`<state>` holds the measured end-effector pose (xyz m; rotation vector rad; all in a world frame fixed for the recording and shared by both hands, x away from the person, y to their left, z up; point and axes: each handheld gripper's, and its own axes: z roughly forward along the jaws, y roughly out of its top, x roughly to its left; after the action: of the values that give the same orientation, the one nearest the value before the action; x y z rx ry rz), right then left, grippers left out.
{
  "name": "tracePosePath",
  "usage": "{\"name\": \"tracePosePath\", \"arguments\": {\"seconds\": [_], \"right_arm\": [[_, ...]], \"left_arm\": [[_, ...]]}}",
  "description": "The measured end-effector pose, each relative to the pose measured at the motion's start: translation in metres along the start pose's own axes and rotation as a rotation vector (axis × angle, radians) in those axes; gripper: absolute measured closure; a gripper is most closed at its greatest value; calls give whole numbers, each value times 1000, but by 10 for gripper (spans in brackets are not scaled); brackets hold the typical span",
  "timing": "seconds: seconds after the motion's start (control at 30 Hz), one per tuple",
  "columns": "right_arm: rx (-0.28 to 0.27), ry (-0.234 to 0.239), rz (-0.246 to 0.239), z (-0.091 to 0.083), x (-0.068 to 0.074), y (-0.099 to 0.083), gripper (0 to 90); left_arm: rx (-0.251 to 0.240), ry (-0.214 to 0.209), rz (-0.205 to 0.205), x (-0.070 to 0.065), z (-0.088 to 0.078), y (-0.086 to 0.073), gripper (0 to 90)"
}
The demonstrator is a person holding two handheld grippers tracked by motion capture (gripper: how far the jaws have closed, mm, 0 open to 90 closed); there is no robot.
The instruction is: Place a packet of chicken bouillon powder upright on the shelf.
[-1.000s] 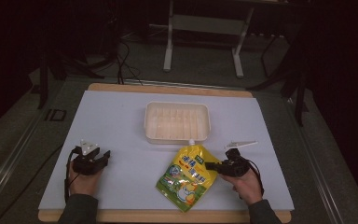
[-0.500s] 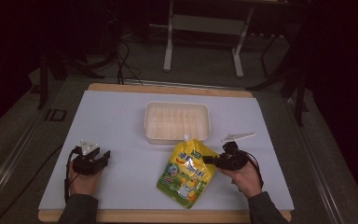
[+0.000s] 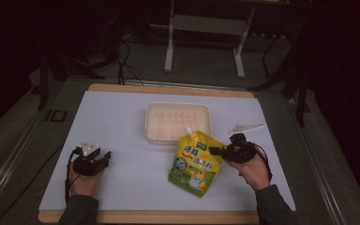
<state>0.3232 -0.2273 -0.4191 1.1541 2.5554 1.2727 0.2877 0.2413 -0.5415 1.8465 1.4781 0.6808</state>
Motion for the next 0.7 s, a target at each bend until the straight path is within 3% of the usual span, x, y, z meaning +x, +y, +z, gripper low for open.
{"name": "tracePosePath", "arguments": {"seconds": [0.7], "right_arm": [[-76,-121,59,-60,-34,-7,900]], "left_arm": [[2,7,0,0,0,0,531]]}}
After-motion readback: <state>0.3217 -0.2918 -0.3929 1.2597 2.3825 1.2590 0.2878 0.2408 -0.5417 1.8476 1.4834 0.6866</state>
